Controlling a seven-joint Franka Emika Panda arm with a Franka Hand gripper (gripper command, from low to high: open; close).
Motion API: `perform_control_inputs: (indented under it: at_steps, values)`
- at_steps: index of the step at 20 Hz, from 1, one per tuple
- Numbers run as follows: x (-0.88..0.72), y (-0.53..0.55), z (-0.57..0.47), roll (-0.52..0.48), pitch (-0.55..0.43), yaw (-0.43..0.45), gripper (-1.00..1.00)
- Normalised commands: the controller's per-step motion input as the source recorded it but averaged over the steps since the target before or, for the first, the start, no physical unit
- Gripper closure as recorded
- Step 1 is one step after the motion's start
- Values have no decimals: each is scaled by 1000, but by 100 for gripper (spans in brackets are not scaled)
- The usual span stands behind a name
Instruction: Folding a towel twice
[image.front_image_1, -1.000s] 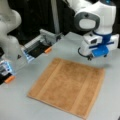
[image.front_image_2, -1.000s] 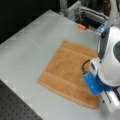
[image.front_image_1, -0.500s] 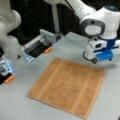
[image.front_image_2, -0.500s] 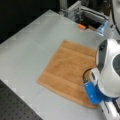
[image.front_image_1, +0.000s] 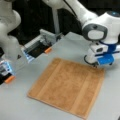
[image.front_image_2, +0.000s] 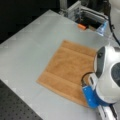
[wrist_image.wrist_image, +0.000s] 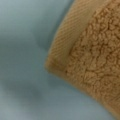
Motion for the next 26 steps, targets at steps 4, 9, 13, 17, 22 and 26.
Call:
perform_control_inputs:
  at_steps: [4,9,13,17,22,26]
  values:
    - [275,196,-43,-410,19,-68,-100]
    - [255,183,-16,-402,23,-51,-100]
    - [204,91,-24,-373,-8,60,-100]
    - [144,-19,-38,-304,-58,201,-100]
    - [36,-79,-58,-230,-85,232,-100]
    - [-38,-80,-81,-157,-106,210,100]
